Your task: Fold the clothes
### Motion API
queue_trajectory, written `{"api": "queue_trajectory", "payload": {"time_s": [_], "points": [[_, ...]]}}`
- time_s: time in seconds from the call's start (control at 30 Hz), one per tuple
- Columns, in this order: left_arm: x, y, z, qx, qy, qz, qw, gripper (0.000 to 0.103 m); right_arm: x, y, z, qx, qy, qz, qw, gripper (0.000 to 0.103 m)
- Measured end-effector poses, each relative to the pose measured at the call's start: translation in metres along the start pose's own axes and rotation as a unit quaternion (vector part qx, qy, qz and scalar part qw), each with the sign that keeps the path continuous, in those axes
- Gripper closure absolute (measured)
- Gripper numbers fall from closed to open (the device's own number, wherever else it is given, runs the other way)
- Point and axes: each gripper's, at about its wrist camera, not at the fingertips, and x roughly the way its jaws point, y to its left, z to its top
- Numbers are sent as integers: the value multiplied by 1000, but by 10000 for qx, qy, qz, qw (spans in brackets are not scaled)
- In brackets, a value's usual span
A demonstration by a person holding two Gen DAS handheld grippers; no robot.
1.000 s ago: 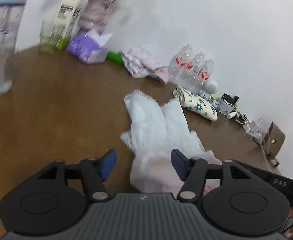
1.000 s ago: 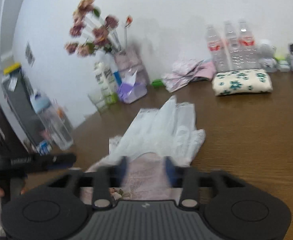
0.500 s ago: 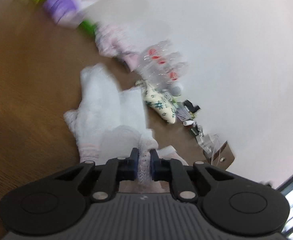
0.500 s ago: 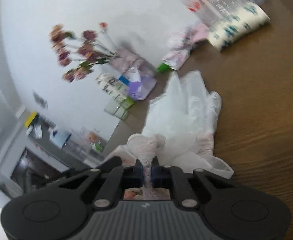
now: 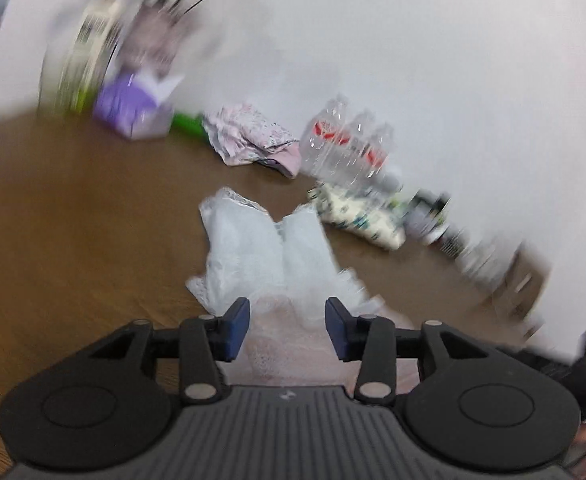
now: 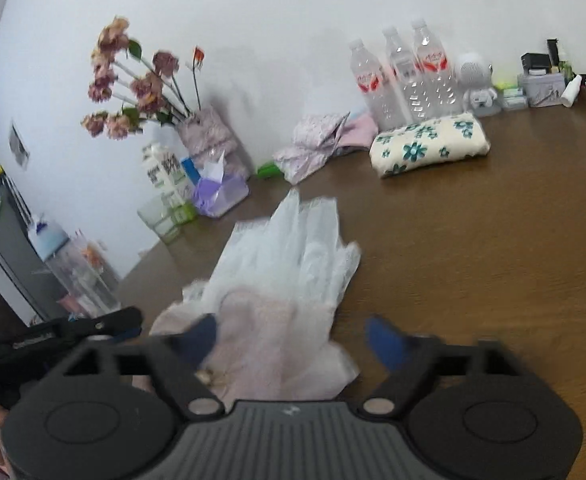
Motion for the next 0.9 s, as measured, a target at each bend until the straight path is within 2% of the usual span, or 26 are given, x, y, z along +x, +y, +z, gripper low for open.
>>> {"api": "queue_trajectory", "payload": {"time_s": [0.07,0.1,0.17,0.23,0.27,0.33,0.37,0.47,0.5,0.53,0.57,0.6,0.63,0.67,0.73,0.77,0.83,0.9], "points": [[-4,-22,-3,674,-33,308,9972,62,9,7,-7,12,125,-156,9998,22],[4,-26,-7,737,82,470,9961,68,16,11,-11,75,181,-265,9995,26],[14,-26,-15,794,165,593,9949,69,22,14,-13,292,131,-372,9988,31],[20,-22,-19,751,219,642,9949,68,29,10,-15,546,125,-125,9984,57],[20,-19,-19,678,232,637,9954,68,31,5,-16,768,151,-22,9969,93],[22,-17,-18,634,199,629,9958,68,29,-10,-19,1352,127,274,9904,97],[22,-15,-18,612,196,625,9960,68,31,-21,-21,1789,188,523,9823,97],[24,-13,-19,565,181,622,9963,66,38,-55,-31,2989,414,1160,9463,97],[25,-13,-19,551,174,617,9964,66,40,-63,-34,3197,470,1191,9388,96],[25,-12,-18,512,155,610,9967,65,41,-64,-35,3193,489,1117,9398,91],[21,-13,-16,505,97,581,9970,65,36,-62,-34,3085,492,1009,9446,88],[16,-13,-15,500,37,551,9972,65,31,-58,-30,2911,496,891,9513,73],[11,-14,-13,496,-22,522,9974,65,24,-51,-26,2610,469,718,9615,62],[1,-15,-11,537,-183,449,9974,65,14,-42,-21,2181,386,501,9739,46],[-18,-22,-6,712,-386,360,9961,67,0,-25,-11,1208,111,108,9926,44],[-27,-30,-4,876,-468,355,9944,70,-6,-16,-8,719,-26,-61,9974,46],[-36,-47,-3,1290,-509,311,9899,79,-4,2,-4,-90,-237,-219,9994,59],[-28,-59,-5,1479,-365,266,9880,81,6,22,-1,-859,-366,-249,9953,95]]}}
